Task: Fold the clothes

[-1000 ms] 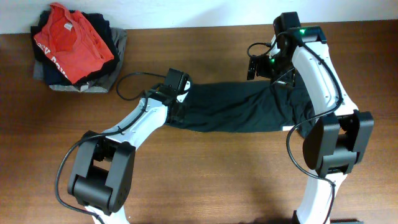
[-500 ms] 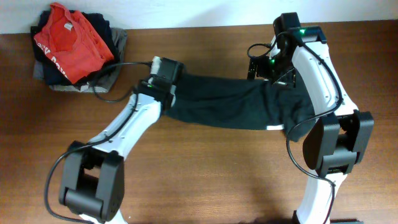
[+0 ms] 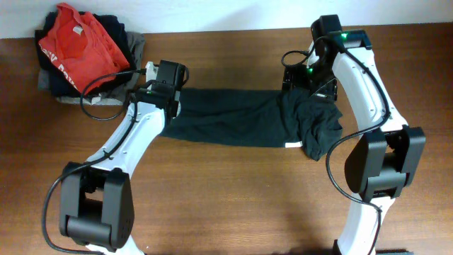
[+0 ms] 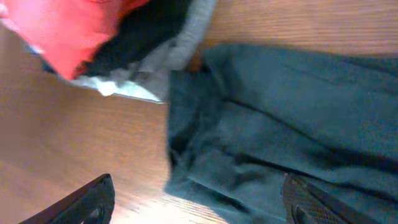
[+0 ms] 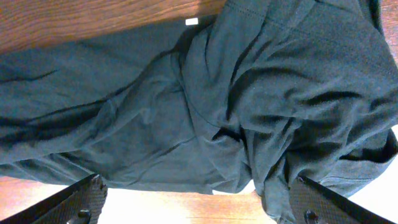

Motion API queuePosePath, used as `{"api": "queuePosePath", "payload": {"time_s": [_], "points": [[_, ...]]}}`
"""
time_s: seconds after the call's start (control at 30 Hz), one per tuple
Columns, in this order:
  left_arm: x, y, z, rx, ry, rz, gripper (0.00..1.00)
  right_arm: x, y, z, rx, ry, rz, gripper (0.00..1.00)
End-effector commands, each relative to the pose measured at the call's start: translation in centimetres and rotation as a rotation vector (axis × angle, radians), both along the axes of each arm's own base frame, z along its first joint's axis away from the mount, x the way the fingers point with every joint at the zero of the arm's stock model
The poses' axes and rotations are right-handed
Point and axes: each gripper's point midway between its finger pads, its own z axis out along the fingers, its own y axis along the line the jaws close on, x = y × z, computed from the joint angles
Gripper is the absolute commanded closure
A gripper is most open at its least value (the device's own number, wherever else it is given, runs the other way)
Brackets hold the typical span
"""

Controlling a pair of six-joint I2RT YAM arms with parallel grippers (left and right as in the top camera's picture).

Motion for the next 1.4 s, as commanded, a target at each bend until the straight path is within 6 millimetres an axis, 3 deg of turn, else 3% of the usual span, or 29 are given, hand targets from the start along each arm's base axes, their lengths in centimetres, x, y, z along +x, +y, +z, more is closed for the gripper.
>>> {"api": "queuePosePath", "payload": {"time_s": [0.0, 0.37, 0.53, 0.93, 1.37], "points": [[0.4, -3.2, 0.1, -0.182, 0.005, -0.089, 0.14, -0.2, 0.0, -0.9, -0.013, 0.023, 0.010, 0.01], [-0.9, -8.5, -1.4, -0.471, 0.101, -0.208, 0.18, -0.2, 0.1, -0.9, -0.012, 0.024, 0.010, 0.01], [-1.0, -8.5, -2.4, -0.493, 0.116, -0.171, 0.18, -0.2, 0.1, -0.9, -0.012, 0.023, 0.011, 0.01], [-1.8, -8.5, -8.0, -0.502, 0.237, -0.100, 0.18, -0.4, 0.6, -1.0, -0.013, 0.030, 0.021, 0.01], [-1.4, -9.0, -8.5, -0.519, 0.235, -0.109, 0.18, -0.2, 0.7, -3.8, -0.008, 0.030, -0.005, 0.01]]}}
